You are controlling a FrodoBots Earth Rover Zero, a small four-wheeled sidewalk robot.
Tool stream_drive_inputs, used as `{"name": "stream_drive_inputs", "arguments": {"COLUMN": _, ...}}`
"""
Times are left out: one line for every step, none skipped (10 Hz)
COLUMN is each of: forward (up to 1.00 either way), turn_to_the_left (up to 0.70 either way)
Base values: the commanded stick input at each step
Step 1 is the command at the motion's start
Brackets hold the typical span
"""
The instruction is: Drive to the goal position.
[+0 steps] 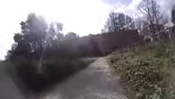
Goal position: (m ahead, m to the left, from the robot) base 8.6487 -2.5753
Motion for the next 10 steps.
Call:
{"name": "stream_drive_inputs", "arguments": {"forward": 0.70, "turn_to_the_left": 0.00}}
{"name": "stream_drive_inputs", "arguments": {"forward": 0.70, "turn_to_the_left": 0.00}}
{"name": "stream_drive_inputs", "arguments": {"forward": 0.70, "turn_to_the_left": 0.00}}
{"name": "stream_drive_inputs", "arguments": {"forward": 0.68, "turn_to_the_left": 0.00}}
{"name": "stream_drive_inputs", "arguments": {"forward": 0.65, "turn_to_the_left": 0.00}}
{"name": "stream_drive_inputs", "arguments": {"forward": 0.63, "turn_to_the_left": 0.00}}
{"name": "stream_drive_inputs", "arguments": {"forward": 0.61, "turn_to_the_left": 0.00}}
{"name": "stream_drive_inputs", "arguments": {"forward": 0.60, "turn_to_the_left": 0.00}}
{"name": "stream_drive_inputs", "arguments": {"forward": 0.60, "turn_to_the_left": -0.36}}
{"name": "stream_drive_inputs", "arguments": {"forward": 0.60, "turn_to_the_left": -0.47}}
